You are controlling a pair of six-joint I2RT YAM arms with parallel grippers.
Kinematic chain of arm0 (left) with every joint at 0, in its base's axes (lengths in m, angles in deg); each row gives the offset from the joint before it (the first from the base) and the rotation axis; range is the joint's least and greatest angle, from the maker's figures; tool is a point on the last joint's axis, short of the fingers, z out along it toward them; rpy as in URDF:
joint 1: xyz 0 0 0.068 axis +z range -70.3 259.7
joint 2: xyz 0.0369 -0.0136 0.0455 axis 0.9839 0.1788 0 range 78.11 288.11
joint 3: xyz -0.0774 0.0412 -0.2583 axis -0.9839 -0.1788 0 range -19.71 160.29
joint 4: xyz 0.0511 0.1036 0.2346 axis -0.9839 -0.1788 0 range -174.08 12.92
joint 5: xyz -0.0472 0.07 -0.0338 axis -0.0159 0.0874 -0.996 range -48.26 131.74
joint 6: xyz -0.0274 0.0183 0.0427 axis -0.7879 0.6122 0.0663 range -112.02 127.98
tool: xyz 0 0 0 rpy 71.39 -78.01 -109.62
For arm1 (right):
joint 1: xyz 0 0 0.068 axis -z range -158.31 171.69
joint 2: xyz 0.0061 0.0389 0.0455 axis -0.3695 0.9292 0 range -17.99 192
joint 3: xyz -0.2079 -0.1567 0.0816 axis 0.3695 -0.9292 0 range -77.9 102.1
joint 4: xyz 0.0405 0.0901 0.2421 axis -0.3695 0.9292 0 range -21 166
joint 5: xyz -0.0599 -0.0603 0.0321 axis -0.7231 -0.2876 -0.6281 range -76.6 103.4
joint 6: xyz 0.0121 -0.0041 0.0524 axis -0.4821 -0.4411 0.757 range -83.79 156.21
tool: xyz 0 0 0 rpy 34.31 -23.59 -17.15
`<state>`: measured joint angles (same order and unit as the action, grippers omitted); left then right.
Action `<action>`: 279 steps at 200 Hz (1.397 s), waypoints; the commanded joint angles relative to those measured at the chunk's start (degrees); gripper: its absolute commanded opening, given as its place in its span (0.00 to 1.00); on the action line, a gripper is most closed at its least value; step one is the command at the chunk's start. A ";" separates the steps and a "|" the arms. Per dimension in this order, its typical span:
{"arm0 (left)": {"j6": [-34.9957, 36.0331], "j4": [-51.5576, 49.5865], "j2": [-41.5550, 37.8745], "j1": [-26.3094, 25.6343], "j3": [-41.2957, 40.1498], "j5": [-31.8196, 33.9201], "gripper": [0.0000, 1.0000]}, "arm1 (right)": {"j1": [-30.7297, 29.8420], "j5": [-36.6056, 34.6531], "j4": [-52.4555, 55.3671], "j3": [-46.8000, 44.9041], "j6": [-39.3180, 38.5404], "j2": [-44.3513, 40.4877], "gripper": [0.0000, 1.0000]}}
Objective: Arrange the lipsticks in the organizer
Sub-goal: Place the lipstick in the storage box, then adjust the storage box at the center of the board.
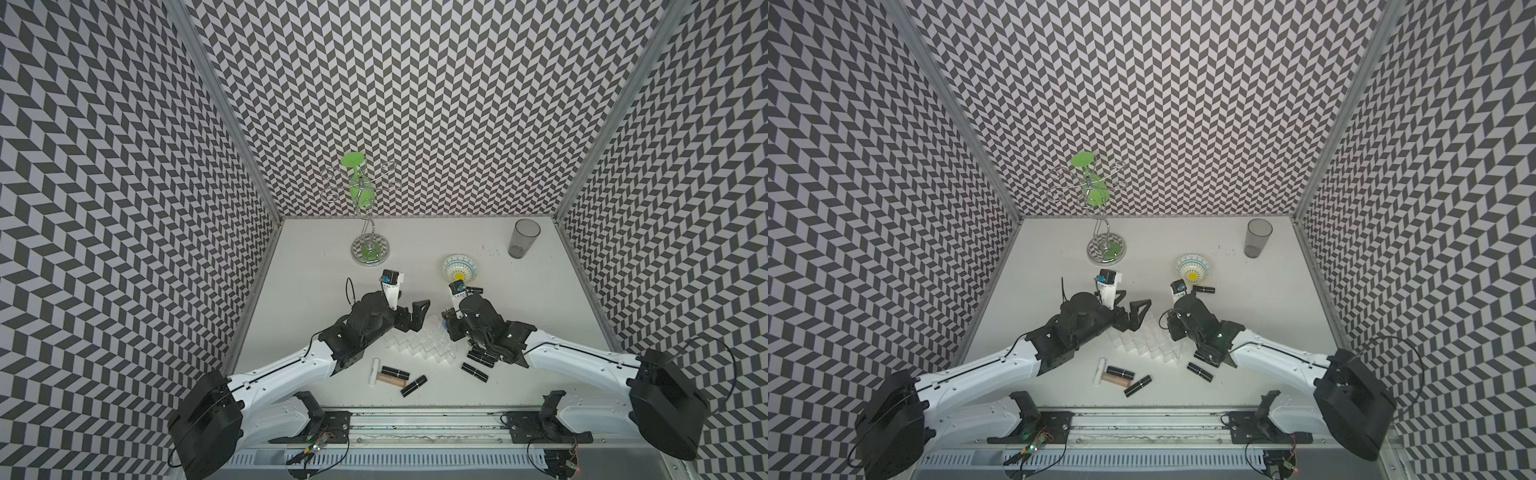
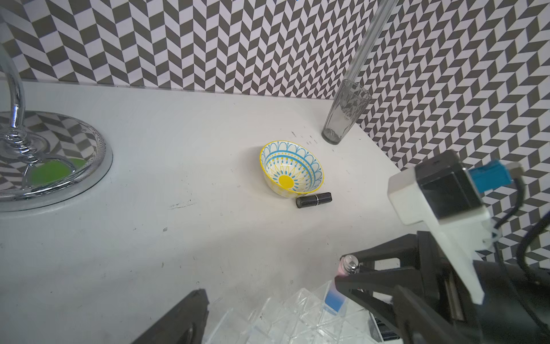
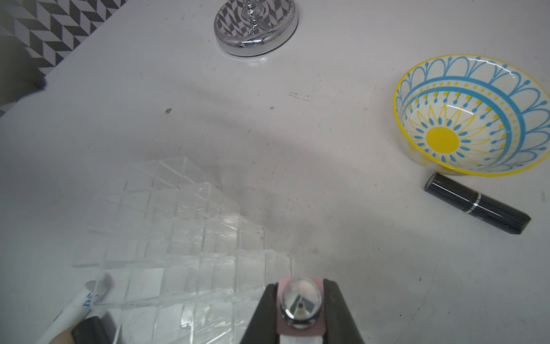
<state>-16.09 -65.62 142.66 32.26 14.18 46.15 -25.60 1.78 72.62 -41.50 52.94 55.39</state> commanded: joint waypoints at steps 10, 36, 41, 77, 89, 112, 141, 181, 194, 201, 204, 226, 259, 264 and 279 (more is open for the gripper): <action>-0.09 1.11 0.40 0.13 0.03 0.08 1.00 | -0.06 -1.02 2.29 -1.50 0.49 2.23 0.28; -0.17 0.69 1.23 0.08 0.21 1.20 1.00 | -0.08 -1.51 2.38 -0.99 0.41 2.71 0.38; -0.21 0.54 1.72 0.14 0.31 1.55 1.00 | -0.07 -1.52 2.79 -0.69 0.41 2.68 0.38; -0.83 -0.12 6.48 0.23 1.79 1.36 1.00 | -0.08 -0.37 5.50 0.78 0.99 -2.02 0.47; -1.21 -0.04 7.43 0.24 2.06 0.93 1.00 | -0.07 0.26 7.69 1.23 1.74 -5.05 0.49; -1.46 -2.59 6.99 0.32 3.30 0.70 0.99 | -0.02 8.38 11.37 -0.60 5.17 -12.29 0.49; -5.13 -4.28 1.94 2.32 2.63 -5.69 0.94 | -2.27 25.72 7.90 -9.43 11.22 -19.91 0.40; -6.85 -14.26 -4.69 2.55 1.03 -9.62 0.93 | -12.64 27.98 -1.75 -17.94 18.41 -25.25 0.36; -8.17 -15.92 -8.27 2.18 -1.89 -9.24 0.90 | -13.57 27.90 -4.29 -18.94 19.00 -24.43 0.37; -8.93 -15.89 -10.81 2.01 -3.98 -9.31 0.88 | -13.54 27.67 -5.25 -19.17 18.95 -23.58 0.37; -9.26 -15.82 -11.98 1.82 -4.80 -9.10 0.87 | -13.55 27.47 -5.47 -19.16 18.83 -23.11 0.37; -11.00 -17.32 -18.59 0.46 -8.47 -7.74 0.78 | -13.55 24.78 -5.47 -18.01 18.13 -19.29 0.40; -13.52 -19.49 -21.89 -7.47 -10.65 -5.85 0.72 | -13.45 10.13 2.21 -12.79 17.67 -13.94 0.44; -13.91 -19.13 -21.76 -8.95 -11.14 -6.01 0.72 | -13.42 7.79 3.52 -12.12 17.81 -13.44 0.44; -15.19 -18.55 -21.02 -13.27 -12.71 -5.61 0.71 | -13.15 5.26 2.81 -11.89 17.32 -13.00 0.45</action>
<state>-28.37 -83.21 121.29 24.26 3.84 39.61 -38.93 17.15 75.05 -55.57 70.36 41.66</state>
